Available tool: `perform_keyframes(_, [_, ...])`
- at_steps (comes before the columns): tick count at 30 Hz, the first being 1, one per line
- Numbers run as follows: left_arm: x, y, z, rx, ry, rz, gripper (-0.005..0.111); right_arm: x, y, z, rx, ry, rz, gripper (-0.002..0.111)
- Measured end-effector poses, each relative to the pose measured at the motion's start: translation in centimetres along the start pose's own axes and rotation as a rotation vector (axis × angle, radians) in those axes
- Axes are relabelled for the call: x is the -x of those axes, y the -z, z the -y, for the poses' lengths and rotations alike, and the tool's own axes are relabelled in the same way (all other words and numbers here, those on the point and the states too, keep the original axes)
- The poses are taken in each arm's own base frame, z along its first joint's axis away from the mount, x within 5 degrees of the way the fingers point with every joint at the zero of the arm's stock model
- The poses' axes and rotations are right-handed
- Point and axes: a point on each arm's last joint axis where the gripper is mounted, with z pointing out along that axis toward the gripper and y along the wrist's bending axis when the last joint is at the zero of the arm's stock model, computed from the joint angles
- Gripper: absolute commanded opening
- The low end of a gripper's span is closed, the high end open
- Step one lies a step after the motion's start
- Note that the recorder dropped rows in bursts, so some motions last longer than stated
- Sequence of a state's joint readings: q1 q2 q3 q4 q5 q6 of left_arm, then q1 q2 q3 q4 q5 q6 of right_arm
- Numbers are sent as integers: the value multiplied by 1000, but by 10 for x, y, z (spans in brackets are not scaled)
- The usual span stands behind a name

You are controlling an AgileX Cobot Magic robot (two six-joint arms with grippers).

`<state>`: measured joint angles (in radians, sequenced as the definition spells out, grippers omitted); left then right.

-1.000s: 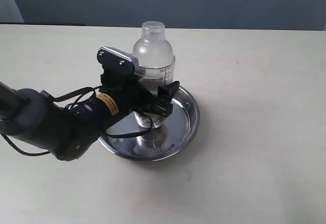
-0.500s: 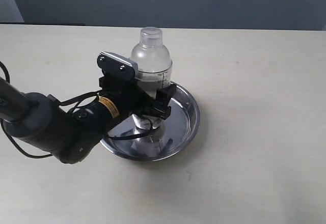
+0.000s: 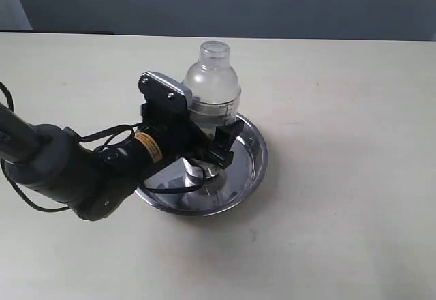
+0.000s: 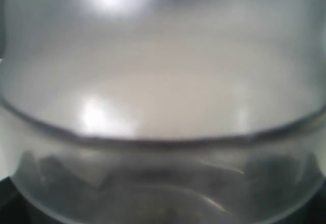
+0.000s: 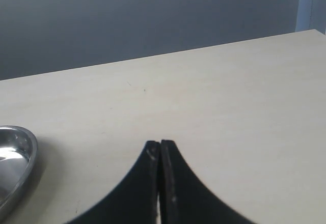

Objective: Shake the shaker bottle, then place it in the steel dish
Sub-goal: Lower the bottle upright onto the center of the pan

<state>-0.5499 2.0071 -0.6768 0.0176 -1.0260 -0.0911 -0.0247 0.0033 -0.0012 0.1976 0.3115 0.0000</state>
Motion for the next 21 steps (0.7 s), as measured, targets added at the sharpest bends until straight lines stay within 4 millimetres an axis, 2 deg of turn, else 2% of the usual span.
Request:
perform_keyframes(1, [0, 0, 0, 0, 0, 2, 62, 0, 0, 0, 0, 0, 0, -1])
perform_keyframes(4, [-1, 2, -1, 6, 4, 6, 75, 0, 0, 0, 0, 0, 0, -1])
perform_keyframes(7, [-2, 5, -2, 15, 9, 10, 81, 0, 0, 0, 0, 0, 0, -1])
perform_keyframes(14, [2, 7, -6, -26, 9, 65, 90, 0, 0, 0, 0, 0, 0, -1])
perform_keyframes(21, [7, 8, -7, -64, 18, 119, 90, 0, 0, 0, 0, 0, 0, -1])
